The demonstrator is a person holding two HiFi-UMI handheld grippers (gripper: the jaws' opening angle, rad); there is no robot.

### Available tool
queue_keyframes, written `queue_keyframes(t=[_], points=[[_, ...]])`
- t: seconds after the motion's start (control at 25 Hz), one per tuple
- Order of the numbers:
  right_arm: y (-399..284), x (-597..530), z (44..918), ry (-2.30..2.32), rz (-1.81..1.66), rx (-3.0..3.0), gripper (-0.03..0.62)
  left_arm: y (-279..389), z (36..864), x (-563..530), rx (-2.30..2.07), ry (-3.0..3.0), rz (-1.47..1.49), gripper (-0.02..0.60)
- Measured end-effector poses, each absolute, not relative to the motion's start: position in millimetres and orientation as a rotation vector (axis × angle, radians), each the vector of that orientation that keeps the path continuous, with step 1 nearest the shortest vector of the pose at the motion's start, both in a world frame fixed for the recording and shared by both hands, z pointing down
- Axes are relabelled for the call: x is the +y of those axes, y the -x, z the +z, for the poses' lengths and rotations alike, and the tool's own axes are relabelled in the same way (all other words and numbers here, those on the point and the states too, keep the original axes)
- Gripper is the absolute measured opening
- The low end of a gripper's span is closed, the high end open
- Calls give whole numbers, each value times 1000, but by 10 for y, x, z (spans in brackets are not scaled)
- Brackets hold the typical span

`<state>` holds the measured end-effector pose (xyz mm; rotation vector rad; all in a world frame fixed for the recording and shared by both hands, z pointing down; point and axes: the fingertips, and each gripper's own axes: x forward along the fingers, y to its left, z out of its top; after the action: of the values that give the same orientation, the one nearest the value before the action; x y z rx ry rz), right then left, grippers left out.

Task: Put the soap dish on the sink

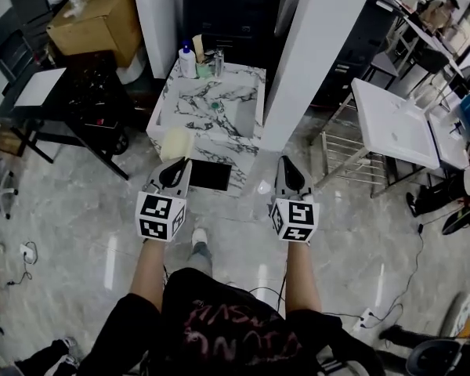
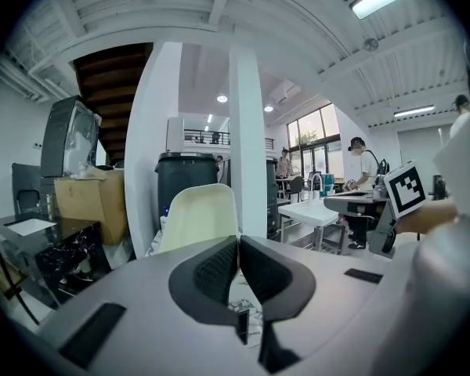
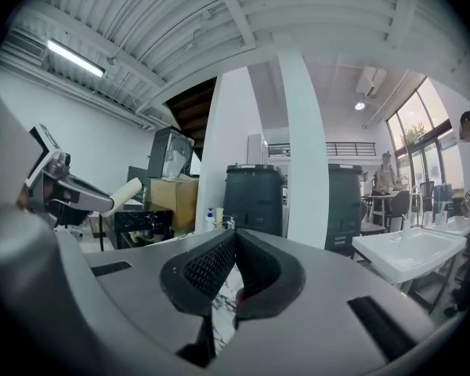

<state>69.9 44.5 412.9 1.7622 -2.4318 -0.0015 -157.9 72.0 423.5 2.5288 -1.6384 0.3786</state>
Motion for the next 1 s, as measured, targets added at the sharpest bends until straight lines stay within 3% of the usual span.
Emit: queue_keyframes(t=[0.52,1.0], points=[[-134,-920,4027,-1828,-30,-2354,14,1896,4217,-806,-1468,-2634,397,25],[-61,-1273,3967,-1898,-17,-2277,14,1860,4283,-1272,-1315,-2694,424,25]])
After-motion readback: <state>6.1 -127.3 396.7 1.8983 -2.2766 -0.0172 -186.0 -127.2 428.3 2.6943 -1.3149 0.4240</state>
